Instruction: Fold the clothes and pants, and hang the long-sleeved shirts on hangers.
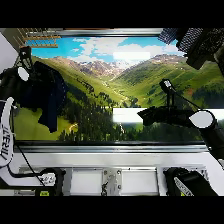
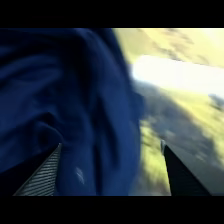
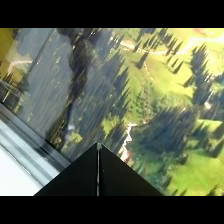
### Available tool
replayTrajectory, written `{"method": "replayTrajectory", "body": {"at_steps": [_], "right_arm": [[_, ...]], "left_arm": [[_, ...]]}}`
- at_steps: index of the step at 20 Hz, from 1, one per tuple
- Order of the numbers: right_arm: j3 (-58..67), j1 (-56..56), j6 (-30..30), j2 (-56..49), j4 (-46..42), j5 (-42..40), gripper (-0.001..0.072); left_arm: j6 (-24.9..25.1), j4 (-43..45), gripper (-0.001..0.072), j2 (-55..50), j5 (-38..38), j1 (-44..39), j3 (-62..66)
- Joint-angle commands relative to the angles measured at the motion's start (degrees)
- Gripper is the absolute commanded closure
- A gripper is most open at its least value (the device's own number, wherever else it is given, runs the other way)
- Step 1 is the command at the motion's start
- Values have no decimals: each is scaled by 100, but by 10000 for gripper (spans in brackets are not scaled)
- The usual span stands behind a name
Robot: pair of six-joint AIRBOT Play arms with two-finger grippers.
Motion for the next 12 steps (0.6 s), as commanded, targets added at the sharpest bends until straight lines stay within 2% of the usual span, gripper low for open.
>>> {"method": "replayTrajectory", "body": {"at_steps": [1, 3, 7, 8, 10, 11, 12], "right_arm": [[4, 4, 2, -4, 2, 0, 698], [4, 4, 2, -4, 2, 0, 698], [4, 4, 2, -4, 2, 0, 698], [4, 4, 2, -4, 2, 0, 698], [4, 4, 0, -4, 2, 0, 698], [4, 4, 0, -4, 2, 0, 698], [4, 4, 2, -4, 2, 0, 698]], "left_arm": [[11, 101, -13, -907, -22, 210, 452], [9, 378, -13, -1351, -81, 199, 577], [-11, 358, -7, -1945, -634, 103, 903], [-96, 356, 172, -2013, -776, 101, 960], [-254, 306, 620, -2039, -999, 107, 1073], [-254, 247, 698, -2000, -1143, 107, 1172], [-234, 70, 698, -1875, -1233, 103, 1276]]}}
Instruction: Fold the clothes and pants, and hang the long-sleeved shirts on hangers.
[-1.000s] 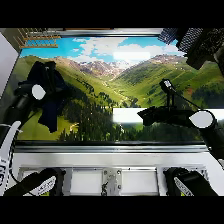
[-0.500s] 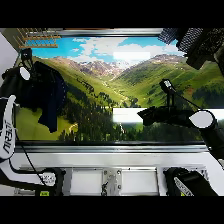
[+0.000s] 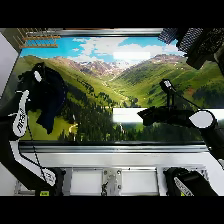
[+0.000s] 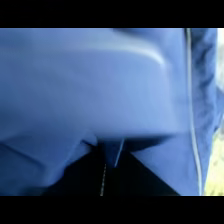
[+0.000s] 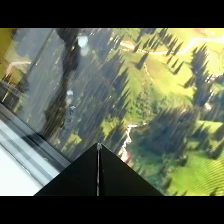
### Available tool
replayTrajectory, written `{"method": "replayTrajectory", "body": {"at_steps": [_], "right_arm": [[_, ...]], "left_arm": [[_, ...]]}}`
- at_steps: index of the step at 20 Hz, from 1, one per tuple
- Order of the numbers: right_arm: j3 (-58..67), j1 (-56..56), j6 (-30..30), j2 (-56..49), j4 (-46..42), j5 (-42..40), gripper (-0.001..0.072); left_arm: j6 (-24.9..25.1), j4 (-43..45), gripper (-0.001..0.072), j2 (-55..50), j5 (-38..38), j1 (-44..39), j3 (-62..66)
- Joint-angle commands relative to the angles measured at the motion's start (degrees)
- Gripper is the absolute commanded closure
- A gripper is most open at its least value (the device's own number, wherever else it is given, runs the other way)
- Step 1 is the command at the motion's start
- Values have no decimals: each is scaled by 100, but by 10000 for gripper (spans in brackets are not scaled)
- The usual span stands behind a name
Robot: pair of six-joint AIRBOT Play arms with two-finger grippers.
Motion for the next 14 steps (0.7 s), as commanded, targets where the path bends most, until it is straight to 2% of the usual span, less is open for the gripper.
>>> {"method": "replayTrajectory", "body": {"at_steps": [1, 5, 9, 10, 12, 14], "right_arm": [[4, 4, 2, -4, 4, 0, 698], [4, 4, 4, -4, 437, 4, 698], [7, -2, -116, 22, 1132, 249, 701], [17, -70, -317, 66, 1084, 179, 702], [160, -546, -284, 208, 693, 111, 702], [389, -1300, 195, 389, 48, 109, 703]], "left_arm": [[-52, -490, 698, 223, -398, -44, 326], [365, -1412, 699, 1353, -675, -658, 686], [374, -1482, 698, 2417, -824, -1976, 697], [361, -1484, 698, 2586, -820, -2369, 697], [210, -1482, 698, 2791, -658, -3272, 697], [151, -1473, 698, 2798, -282, -4142, 697]]}}
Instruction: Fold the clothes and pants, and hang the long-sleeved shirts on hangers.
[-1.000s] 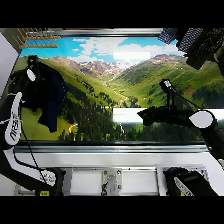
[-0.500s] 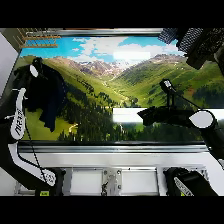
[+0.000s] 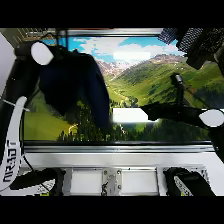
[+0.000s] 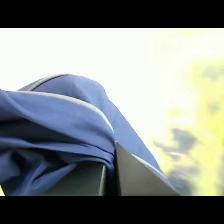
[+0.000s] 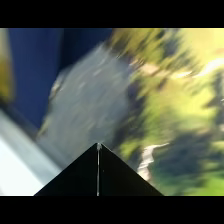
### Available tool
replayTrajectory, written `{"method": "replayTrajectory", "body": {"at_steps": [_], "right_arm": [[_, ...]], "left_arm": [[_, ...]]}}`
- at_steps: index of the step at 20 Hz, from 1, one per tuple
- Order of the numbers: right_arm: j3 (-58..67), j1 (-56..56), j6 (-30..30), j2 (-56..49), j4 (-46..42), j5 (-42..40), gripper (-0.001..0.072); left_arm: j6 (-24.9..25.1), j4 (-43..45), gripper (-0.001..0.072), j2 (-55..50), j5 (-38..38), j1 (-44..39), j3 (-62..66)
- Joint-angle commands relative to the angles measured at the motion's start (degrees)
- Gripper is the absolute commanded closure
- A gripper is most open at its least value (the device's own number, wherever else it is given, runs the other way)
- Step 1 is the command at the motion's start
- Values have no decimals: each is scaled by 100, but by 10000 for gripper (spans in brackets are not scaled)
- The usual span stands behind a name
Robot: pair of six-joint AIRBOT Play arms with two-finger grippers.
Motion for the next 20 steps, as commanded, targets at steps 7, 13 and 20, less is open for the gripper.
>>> {"method": "replayTrajectory", "body": {"at_steps": [7, 13, 20], "right_arm": [[474, -3521, 1001, 850, -1499, -13, 702], [470, -4234, 997, 861, -1493, 170, 690], [-33, -4142, 953, 531, -1508, 728, 230]], "left_arm": [[-892, -57, 698, -704, 2894, -3139, 136], [-922, -7, 23, -1438, 1519, -2354, 1263], [-911, -50, 23, -859, -142, 278, -975]]}}
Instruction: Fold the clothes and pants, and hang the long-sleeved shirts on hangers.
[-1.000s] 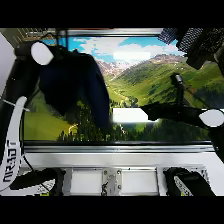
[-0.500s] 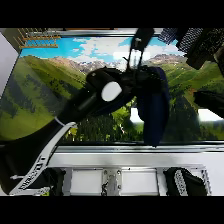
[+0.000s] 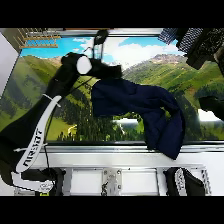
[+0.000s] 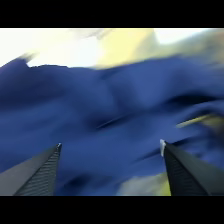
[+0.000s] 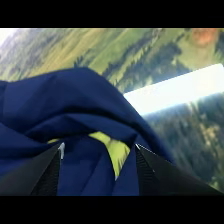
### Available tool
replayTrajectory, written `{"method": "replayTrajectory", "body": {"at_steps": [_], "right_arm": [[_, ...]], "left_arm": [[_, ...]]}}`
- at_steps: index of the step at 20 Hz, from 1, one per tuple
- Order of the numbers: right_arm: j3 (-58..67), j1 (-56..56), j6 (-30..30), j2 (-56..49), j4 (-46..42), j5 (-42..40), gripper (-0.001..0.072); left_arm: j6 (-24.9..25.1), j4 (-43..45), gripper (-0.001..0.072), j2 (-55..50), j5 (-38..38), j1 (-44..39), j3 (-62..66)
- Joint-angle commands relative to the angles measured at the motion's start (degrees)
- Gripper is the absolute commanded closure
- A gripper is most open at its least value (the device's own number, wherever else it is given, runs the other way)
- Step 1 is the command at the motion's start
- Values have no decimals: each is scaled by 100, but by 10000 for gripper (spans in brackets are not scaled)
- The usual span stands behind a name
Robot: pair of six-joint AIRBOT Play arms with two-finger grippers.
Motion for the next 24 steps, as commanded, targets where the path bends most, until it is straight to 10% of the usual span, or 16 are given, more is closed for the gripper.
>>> {"method": "replayTrajectory", "body": {"at_steps": [1, 8, 16, 18, 19, 24], "right_arm": [[-393, 26, -22, -214, -4, 317, 230], [-767, 291, -22, -649, -2, 455, 245], [-769, 1875, -13, -1355, -557, 446, 245], [-769, 2308, -13, -1705, -758, 411, 245], [-769, 2500, -13, -1888, -815, 387, 245], [-767, 3460, -15, -2730, -789, 94, 241]], "left_arm": [[2, -50, 23, 323, -649, 1204, -1517], [914, -2037, 24, 243, 140, 2107, -3733], [1204, -2448, 50, -717, 35, 1270, -3018], [1209, -2400, 583, -739, 114, 1161, -2896], [1235, -2396, 698, -739, 131, 1152, -2835], [1252, -2393, 698, -739, -66, 1320, -2507]]}}
